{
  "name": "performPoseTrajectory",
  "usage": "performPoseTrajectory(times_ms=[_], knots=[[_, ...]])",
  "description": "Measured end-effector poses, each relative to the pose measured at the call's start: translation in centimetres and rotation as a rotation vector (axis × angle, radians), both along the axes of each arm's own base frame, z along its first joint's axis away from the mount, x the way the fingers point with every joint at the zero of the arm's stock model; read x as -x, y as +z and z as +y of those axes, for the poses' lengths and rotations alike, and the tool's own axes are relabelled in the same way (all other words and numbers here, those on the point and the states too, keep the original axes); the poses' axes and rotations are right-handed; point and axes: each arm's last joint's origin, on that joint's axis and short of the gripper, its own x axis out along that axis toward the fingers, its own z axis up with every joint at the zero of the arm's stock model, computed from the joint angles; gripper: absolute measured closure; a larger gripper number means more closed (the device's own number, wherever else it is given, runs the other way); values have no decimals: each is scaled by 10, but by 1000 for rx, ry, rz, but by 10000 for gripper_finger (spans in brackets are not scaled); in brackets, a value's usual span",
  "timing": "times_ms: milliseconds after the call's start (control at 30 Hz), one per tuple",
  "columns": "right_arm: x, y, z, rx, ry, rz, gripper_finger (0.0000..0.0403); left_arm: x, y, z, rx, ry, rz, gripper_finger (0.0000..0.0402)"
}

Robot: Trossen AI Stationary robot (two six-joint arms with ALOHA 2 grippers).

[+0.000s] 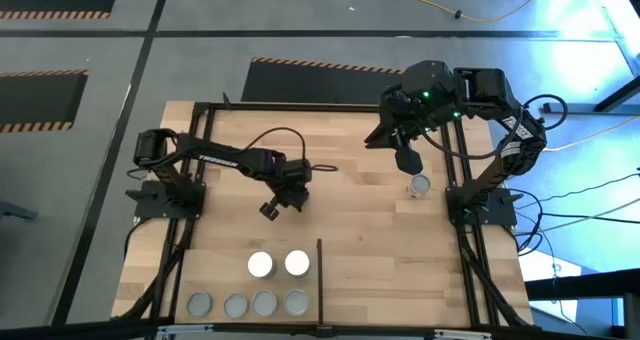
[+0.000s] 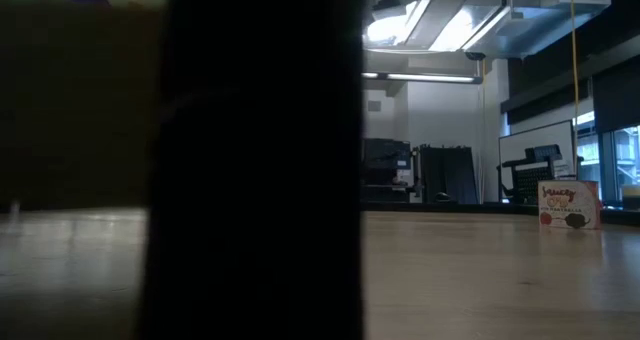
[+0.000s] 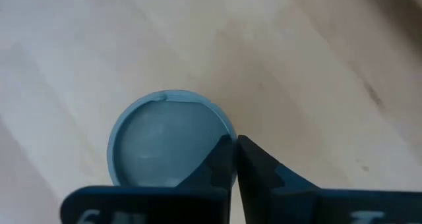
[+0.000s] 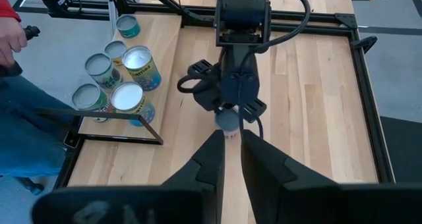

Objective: Pick and place cans onto a shelf
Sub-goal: Put the canned black beans on the shelf

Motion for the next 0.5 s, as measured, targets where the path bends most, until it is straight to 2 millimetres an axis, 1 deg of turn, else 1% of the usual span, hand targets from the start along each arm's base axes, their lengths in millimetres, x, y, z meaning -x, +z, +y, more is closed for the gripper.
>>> performPoseTrajectory(times_ms=[133, 167, 300, 400, 500], knots=[[0, 0, 0, 0, 0, 0, 349, 5, 4, 2, -15, 45, 19, 398], [0, 0, 0, 0, 0, 0, 349, 6, 8, 2, -14, 59, 26, 399], [0, 0, 0, 0, 0, 0, 349, 14, 33, 2, -7, 96, 32, 399], [0, 0, 0, 3, 2, -1, 349, 25, 53, 1, -4, 132, 52, 400], [0, 0, 0, 14, 21, -5, 349, 37, 78, 1, 1, 151, 28, 400]])
